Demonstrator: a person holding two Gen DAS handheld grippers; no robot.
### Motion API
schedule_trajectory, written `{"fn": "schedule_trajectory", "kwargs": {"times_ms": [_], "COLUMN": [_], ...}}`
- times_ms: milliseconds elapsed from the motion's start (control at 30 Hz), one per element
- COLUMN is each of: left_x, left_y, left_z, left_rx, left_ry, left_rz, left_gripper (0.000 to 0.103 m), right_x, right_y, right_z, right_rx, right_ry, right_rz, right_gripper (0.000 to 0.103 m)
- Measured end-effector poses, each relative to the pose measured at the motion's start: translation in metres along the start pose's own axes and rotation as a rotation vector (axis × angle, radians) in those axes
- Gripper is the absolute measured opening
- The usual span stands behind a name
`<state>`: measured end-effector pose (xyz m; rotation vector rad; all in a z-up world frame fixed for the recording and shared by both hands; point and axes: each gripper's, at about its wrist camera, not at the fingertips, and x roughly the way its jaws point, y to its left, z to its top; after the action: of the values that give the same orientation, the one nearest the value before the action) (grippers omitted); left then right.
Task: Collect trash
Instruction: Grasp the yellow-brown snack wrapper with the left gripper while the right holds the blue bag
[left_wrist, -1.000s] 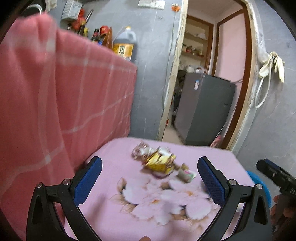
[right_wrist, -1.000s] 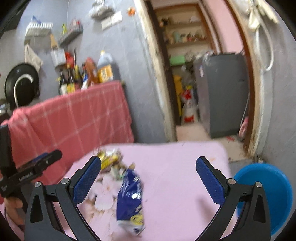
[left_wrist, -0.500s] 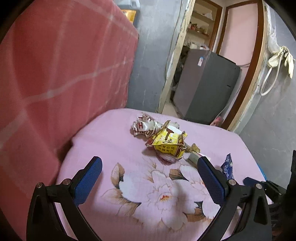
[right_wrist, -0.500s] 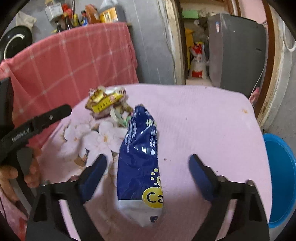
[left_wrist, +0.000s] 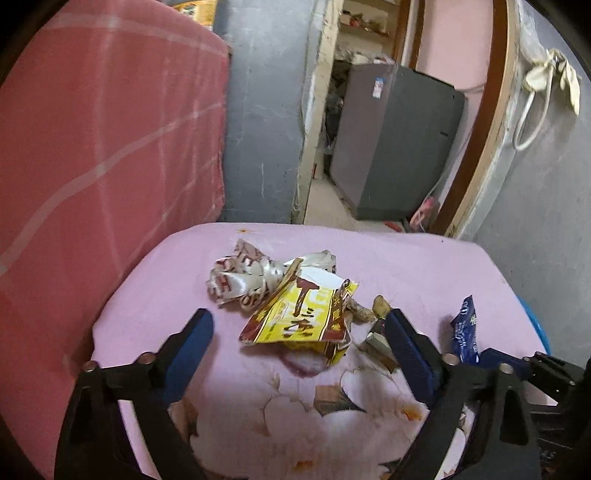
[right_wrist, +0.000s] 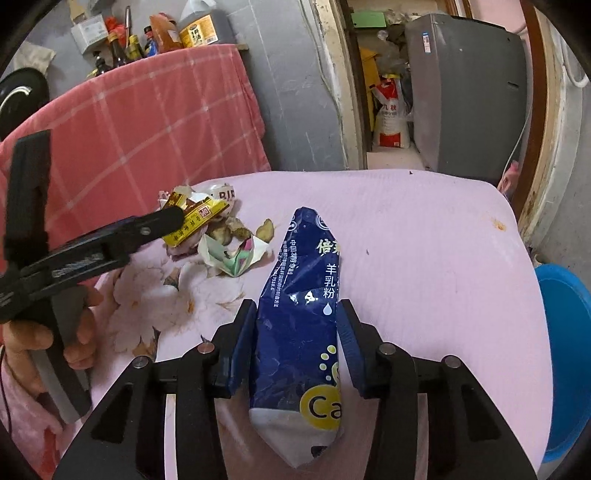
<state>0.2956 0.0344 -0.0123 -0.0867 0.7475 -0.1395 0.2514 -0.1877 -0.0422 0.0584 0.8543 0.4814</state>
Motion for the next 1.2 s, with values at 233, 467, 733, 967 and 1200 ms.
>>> {"fn": "schedule_trajectory", "kwargs": {"times_ms": [233, 467, 733, 967, 1200], "left_x": [0.009, -0.006, -0.032, -0.058, -0.065], "left_y": [0.005, 0.004, 0.006, 0.004, -0.003], "left_z": [0.001, -0.005, -0.019, -0.038, -0.049], "left_rx": [-0.016, -0.037, -0.12, -0.176, -0.157], "left_ry": [0.053, 0.037, 0.022, 0.029, 0.069], "left_rz": [-0.023, -0.048, -0.073, -0.097, -0.079], "left_gripper": [0.054, 0.053, 0.053, 0.053, 0.053], "right_x": [-0.001, -0.004, -0.011, -0.007, -0.003], "right_y": [-0.001, 0.008, 0.005, 0.002, 0.0], "right_z": [0.001, 0.001, -0.006, -0.007, -0.011], "right_rx": [0.004, -0.036, -0.024, -0.021, -0.024], "right_ry": [0.001, -0.014, -0.024, 0.008, 0.045], "right_rz": [0.03, 0.027, 0.022, -0.014, -0.011], "right_gripper": [0.031, 0.016, 0.035, 0.05, 0.05]}}
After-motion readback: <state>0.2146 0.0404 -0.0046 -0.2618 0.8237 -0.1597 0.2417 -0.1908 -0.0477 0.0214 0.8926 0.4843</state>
